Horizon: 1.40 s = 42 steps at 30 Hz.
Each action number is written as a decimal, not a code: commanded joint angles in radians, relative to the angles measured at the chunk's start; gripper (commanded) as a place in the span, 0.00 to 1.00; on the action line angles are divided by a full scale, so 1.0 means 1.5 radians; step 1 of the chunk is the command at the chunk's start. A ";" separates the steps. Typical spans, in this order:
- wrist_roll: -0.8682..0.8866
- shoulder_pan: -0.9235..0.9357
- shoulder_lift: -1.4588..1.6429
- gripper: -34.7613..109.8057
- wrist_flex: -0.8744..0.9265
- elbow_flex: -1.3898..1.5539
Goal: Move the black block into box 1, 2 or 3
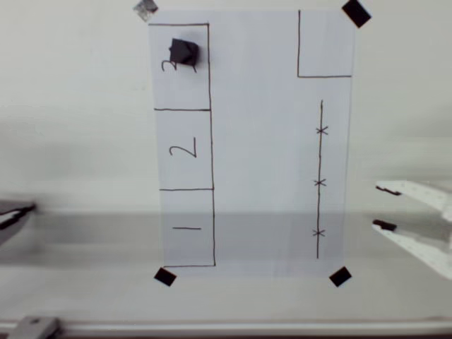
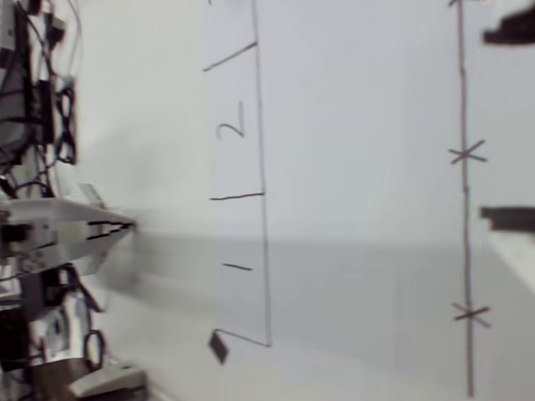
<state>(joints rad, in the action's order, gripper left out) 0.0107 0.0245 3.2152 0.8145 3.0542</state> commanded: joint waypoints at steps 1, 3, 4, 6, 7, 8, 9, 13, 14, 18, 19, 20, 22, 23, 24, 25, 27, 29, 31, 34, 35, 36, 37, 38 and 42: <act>-0.004 -0.002 0.010 0.36 -0.039 0.032; -0.002 -0.002 0.010 0.36 -0.030 0.035; -0.002 -0.002 0.010 0.36 -0.027 0.035; 0.000 -0.004 0.010 0.36 -0.003 0.035; -0.005 -0.005 0.010 0.35 0.015 0.035; -0.018 -0.006 0.010 0.35 0.050 0.035; -0.029 -0.003 0.010 0.35 0.074 0.035; -0.049 0.003 0.011 0.34 0.171 0.035; -0.047 0.003 0.011 0.34 0.186 0.035; -0.043 0.003 0.011 0.34 0.233 0.035; -0.042 0.003 0.011 0.34 0.245 0.035; -0.042 0.003 0.011 0.34 0.256 0.035; -0.043 0.003 0.011 0.34 0.278 0.035; -0.044 0.003 0.011 0.34 0.287 0.035; -0.045 0.003 0.011 0.34 0.302 0.035; -0.046 0.003 0.011 0.34 0.314 0.035; -0.047 0.003 0.011 0.34 0.331 0.035; -0.044 0.002 0.011 0.33 0.344 0.035; -0.027 -0.001 0.011 0.25 0.352 0.035; -0.010 -0.002 0.011 0.24 0.351 0.035; -0.007 -0.002 0.011 0.24 0.351 0.035; -0.005 -0.002 0.011 0.24 0.351 0.035; -0.004 -0.002 0.011 0.24 0.351 0.035; -0.004 -0.002 0.011 0.24 0.351 0.035; -0.004 -0.002 0.011 0.24 0.351 0.035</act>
<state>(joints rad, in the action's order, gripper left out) -0.0061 0.0153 3.2321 1.3192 3.0971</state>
